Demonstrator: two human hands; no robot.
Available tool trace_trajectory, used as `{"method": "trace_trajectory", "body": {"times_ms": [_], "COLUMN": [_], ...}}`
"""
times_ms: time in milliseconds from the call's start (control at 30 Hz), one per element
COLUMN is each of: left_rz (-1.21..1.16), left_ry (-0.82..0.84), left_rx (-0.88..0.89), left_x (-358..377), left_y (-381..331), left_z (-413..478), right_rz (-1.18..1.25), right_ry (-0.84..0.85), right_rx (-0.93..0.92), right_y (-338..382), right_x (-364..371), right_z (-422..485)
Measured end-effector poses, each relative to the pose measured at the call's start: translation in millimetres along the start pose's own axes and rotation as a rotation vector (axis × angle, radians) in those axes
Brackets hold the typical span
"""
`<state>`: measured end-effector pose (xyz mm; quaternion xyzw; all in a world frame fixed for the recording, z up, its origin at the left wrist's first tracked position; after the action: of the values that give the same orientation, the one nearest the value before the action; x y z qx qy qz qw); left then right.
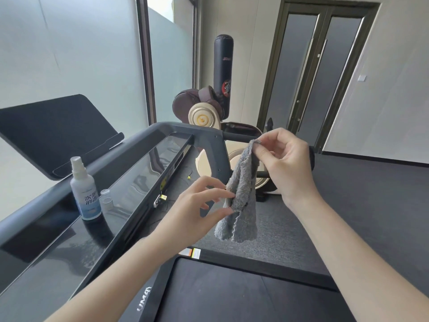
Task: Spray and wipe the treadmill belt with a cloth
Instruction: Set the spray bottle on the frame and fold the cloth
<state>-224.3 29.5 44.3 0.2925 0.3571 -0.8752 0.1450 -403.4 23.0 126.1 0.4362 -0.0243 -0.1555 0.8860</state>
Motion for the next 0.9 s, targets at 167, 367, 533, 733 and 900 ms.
{"method": "trace_trajectory", "body": {"times_ms": [167, 367, 533, 733, 900], "left_rz": [0.026, -0.126, -0.147, 0.164, 0.274], "left_ry": [0.02, 0.149, 0.113, 0.021, -0.053], "left_rx": [-0.079, -0.143, -0.148, 0.024, 0.149], "left_x": [6.4, 11.1, 1.0, -22.4, -39.4], "left_y": [-5.5, -7.1, -2.4, -5.4, -16.5], "left_z": [20.5, 35.6, 42.1, 48.0, 50.7], "right_rz": [-0.033, -0.036, -0.003, 0.026, 0.034], "right_ry": [-0.001, -0.059, -0.039, 0.012, 0.026], "right_rx": [0.003, 0.067, 0.107, 0.116, 0.171], "right_y": [6.5, 3.3, -0.9, -4.3, -15.2], "right_x": [0.0, -12.9, -25.5, -33.7, -31.8], "right_z": [7.6, 14.2, 13.9, 10.0, 6.4]}}
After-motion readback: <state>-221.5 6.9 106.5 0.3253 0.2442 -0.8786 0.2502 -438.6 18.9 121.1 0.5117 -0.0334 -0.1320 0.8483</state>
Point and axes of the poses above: each hand's wrist, its own z-axis towards the middle knuckle, its own x-axis out of the palm, y = z × x, the point moved 4 cm from there along z, towards the middle knuckle, and after that the axes turned 4 degrees about z, right-handed, at the moved point
